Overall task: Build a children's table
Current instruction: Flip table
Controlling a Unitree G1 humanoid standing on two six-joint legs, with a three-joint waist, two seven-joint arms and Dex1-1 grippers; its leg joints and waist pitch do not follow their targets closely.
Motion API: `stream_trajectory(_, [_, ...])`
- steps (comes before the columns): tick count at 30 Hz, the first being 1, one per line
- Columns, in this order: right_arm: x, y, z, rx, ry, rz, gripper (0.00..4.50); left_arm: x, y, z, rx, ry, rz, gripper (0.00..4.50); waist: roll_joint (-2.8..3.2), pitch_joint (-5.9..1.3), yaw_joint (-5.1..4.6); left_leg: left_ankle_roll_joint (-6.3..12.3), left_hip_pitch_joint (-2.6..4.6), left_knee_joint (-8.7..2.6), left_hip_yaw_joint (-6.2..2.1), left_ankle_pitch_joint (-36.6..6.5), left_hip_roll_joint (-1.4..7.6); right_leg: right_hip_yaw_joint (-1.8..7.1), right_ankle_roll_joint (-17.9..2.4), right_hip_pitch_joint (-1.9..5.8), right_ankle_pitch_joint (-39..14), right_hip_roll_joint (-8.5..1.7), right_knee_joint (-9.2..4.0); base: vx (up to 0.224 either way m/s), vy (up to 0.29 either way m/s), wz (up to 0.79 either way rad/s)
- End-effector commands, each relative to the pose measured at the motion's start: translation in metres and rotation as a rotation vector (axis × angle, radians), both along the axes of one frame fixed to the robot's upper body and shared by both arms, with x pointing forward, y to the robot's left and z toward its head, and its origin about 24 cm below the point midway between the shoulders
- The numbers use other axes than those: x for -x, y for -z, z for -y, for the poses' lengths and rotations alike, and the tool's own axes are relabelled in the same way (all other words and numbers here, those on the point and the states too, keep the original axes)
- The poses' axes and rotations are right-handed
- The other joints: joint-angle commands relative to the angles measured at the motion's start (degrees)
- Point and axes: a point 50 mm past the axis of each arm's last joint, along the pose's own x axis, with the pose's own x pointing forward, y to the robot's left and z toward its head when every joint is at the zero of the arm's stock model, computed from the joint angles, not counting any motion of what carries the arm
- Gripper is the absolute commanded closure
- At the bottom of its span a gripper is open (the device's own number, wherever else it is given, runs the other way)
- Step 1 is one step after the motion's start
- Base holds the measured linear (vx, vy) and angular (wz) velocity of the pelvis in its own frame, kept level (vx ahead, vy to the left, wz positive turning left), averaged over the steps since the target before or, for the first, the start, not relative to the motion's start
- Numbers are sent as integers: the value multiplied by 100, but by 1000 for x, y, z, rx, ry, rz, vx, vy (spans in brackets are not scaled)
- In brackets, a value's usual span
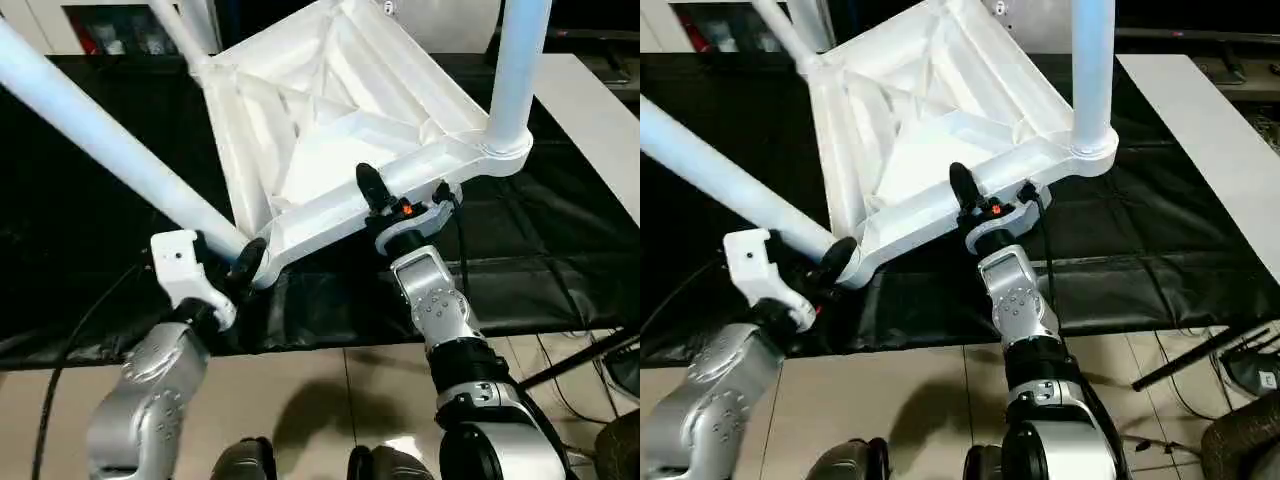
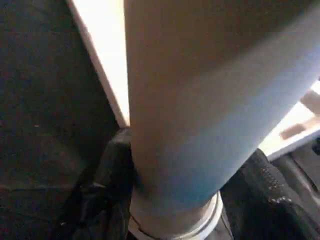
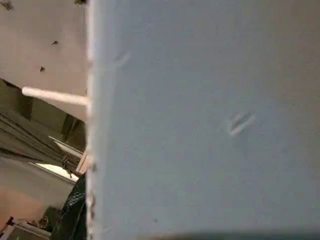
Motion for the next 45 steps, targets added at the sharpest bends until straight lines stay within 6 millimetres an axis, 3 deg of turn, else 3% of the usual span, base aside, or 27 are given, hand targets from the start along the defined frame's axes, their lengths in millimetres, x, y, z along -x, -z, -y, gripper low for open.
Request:
stream_trajectory(1, [-10,-60,-35,-108,-21,185,240,16,21,9,71,104,-100,172,-53,-522,2,992,99,-317,-187,289,534,411,-1396,342,392,-614,-259,0,0,0])
stream_trajectory(3, [-12,-60,-27,-103,14,188,240,20,22,5,71,105,-101,172,-52,-518,-9,998,100,-316,-177,233,525,413,-1412,337,357,-610,-270,0,0,0])
stream_trajectory(9, [-15,-61,-7,-68,81,199,241,23,16,6,105,163,-59,172,-47,-490,8,761,116,-335,-151,-24,528,429,-1376,306,-18,-586,-291,0,0,0])
stream_trajectory(10, [-14,-62,-5,-60,87,207,241,21,13,7,102,169,-35,172,-16,-489,45,719,171,-336,-135,-111,541,432,-1341,251,-69,-565,-305,0,0,0])
stream_trajectory(12, [-13,-63,-2,-63,94,212,243,16,7,10,111,175,7,172,-23,-475,62,671,163,-348,-133,-170,549,437,-1323,262,-85,-572,-313,0,0,0])
stream_trajectory(14, [-12,-63,-2,-65,99,213,244,12,3,14,126,178,38,172,11,-478,97,598,153,-353,-156,-119,553,437,-1289,280,83,-580,-286,0,0,0])
stream_trajectory(15, [-11,-64,-2,-64,101,215,245,10,1,16,136,185,45,172,-6,-483,84,593,148,-354,-148,-110,555,438,-1283,286,131,-576,-285,0,0,0])
stream_trajectory(18, [-9,-66,-1,-46,114,231,246,11,1,20,132,254,39,172,12,-511,101,608,137,-340,-165,4,542,433,-1299,306,409,-582,-249,0,0,0])
stream_trajectory(23, [-7,-74,20,134,216,268,246,33,9,9,-43,455,-10,172,5,-559,53,947,101,-275,-162,609,487,409,-1344,296,974,-545,-141,0,0,0])
stream_trajectory(25, [-7,-73,32,256,253,247,246,39,1,5,-86,504,9,144,31,-549,60,938,142,-280,-145,570,513,408,-1353,255,900,-528,-162,0,0,0])
stream_trajectory(27, [-5,-73,41,336,280,224,246,42,-8,2,-118,536,30,137,31,-526,66,817,158,-310,-149,400,539,404,-1326,256,644,-512,-168,0,0,0])
stream_trajectory(28, [-4,-74,46,358,295,218,246,43,-13,2,-145,558,45,124,19,-486,54,687,172,-340,-131,92,543,408,-1277,236,317,-502,-216,0,0,0])
stream_trajectory(30, [-2,-75,55,398,330,191,246,47,-25,3,-179,611,61,111,9,-441,64,404,182,-379,-109,-358,530,431,-1163,237,-215,-514,-274,0,0,0])
stream_trajectory(31, [-2,-75,55,398,330,191,246,47,-25,3,-179,611,61,100,20,-427,96,178,226,-402,-110,-632,530,439,-1062,215,-569,-508,-293,0,0,0])
stream_trajectory(32, [3,-77,67,483,383,159,246,49,-42,5,-242,688,89,96,-43,-397,67,-5,224,-433,-111,-873,521,451,-946,231,-930,-506,-339,0,0,0])
stream_trajectory(33, [4,-78,71,515,399,151,246,49,-48,5,-272,709,99,95,-10,-429,105,-145,278,-427,-111,-904,505,458,-836,209,-1029,-503,-322,0,0,0])
stream_trajectory(36, [8,-81,79,650,424,126,246,44,-67,3,-345,726,149,59,-23,-418,111,-286,287,-427,-94,-907,478,470,-680,193,-1106,-485,-353,0,0,0])
stream_trajectory(37, [9,-83,81,694,427,113,246,41,-78,0,-396,738,177,56,-46,-425,100,-341,225,-422,-100,-886,451,475,-576,228,-1251,-493,-360,0,0,0])
stream_trajectory(39, [10,-84,82,712,426,108,246,39,-84,-1,-434,745,202,56,-46,-444,93,-371,222,-416,-104,-914,439,476,-502,232,-1396,-494,-370,-25,-4,-2])
stream_trajectory(40, [11,-87,84,751,430,95,246,34,-99,-3,-490,746,249,56,-68,-431,71,-396,199,-416,-104,-1023,434,482,-440,234,-1619,-508,-409,0,0,0])
stream_trajectory(41, [11,-89,85,785,430,88,246,30,-111,-4,-513,746,288,56,-50,-444,87,-458,257,-412,-108,-1179,433,482,-357,200,-1898,-500,-431,0,0,0])
stream_trajectory(43, [11,-92,86,832,427,79,246,26,-126,-5,-545,745,337,56,-97,-469,76,-510,264,-405,-107,-1164,428,479,-345,196,-1892,-485,-429,0,0,0])
stream_trajectory(44, [11,-95,87,860,425,75,246,24,-137,-6,-571,740,373,56,-163,-477,50,-526,229,-406,-109,-1137,432,476,-338,225,-1854,-481,-428,0,0,0])
stream_trajectory(45, [11,-96,87,866,426,74,246,23,-140,-6,-576,738,383,56,-153,-469,63,-543,224,-409,-118,-1131,429,475,-304,222,-1904,-485,-419,0,0,0])
